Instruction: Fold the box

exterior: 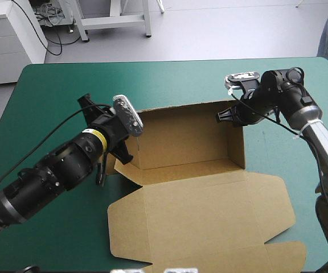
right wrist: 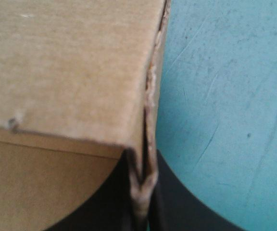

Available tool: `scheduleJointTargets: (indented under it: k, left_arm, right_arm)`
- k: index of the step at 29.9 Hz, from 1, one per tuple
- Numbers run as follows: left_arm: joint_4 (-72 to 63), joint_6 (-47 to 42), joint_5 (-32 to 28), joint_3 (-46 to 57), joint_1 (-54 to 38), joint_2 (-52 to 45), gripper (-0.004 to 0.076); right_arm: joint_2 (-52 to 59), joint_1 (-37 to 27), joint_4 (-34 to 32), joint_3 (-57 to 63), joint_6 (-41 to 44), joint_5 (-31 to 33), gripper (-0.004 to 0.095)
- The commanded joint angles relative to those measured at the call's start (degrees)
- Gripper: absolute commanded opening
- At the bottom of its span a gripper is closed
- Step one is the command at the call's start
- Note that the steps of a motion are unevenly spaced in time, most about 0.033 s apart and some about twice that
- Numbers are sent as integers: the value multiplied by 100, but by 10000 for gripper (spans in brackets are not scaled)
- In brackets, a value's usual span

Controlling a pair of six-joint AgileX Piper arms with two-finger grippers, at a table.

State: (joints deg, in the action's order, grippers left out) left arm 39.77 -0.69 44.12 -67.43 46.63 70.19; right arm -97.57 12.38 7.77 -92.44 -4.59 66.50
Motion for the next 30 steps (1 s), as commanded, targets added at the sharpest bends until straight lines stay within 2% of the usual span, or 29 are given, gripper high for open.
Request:
scheduleJointTargets:
  k: [1, 6, 12, 22, 30]
  left_arm:
    - [-611, -1, -169, -210, -660, -170, 162]
    - [-1424, -311, -169, -86, -1365, -486, -3]
    - [-1862, -514, -233, 763, -1553, -1439, -8]
    - [-2453, -704, -526, 3268, -1553, -4247, -8]
    - [-2939, -652, -402, 3935, -1553, -5670, -8]
  right_arm:
    - [-169, -39, -193, -231, -78, 108, -12]
    - [-629, -39, -272, -229, -78, 108, -12]
    - [-995, -39, -272, -229, -78, 66, -12]
    - [-1073, -39, -284, -229, -101, -298, -12]
    - [-1073, -39, -249, -306, -101, -453, -12]
